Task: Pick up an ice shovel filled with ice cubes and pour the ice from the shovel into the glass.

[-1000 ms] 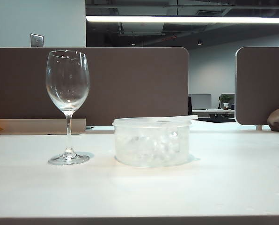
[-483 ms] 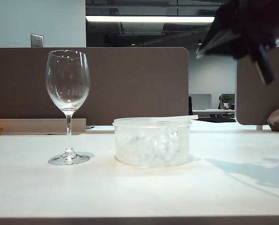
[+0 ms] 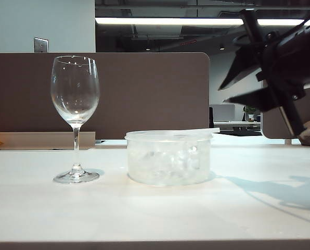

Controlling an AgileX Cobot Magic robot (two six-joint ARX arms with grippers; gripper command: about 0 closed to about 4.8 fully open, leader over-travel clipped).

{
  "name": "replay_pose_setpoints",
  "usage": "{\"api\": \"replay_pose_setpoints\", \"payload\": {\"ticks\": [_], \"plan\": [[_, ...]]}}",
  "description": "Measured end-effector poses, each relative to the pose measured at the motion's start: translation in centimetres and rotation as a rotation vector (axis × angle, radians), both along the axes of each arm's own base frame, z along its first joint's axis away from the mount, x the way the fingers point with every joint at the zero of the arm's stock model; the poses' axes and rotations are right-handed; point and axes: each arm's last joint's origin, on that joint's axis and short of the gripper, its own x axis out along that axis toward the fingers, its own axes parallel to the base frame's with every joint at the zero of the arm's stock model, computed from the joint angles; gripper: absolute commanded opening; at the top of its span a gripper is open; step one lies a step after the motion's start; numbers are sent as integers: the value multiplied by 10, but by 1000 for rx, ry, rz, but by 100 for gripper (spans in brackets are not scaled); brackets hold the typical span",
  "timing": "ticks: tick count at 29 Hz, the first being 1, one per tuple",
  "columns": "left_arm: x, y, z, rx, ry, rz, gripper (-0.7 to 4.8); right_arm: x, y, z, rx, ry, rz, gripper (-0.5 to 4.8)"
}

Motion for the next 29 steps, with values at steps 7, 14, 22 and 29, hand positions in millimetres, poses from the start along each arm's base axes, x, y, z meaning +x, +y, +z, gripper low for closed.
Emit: {"api": "replay_pose_setpoints", "payload": {"ticks": [7,14,22,29], "plan": [[0,0,0,0,0,0,29,6,4,-14,12,51,6,118],[0,0,0,0,0,0,29,10,6,-25,4,86,13,118],[0,0,0,0,0,0,29,12,7,-31,0,94,12,118],[0,0,0,0,0,0,29,14,6,-32,-3,92,-6,118]]}}
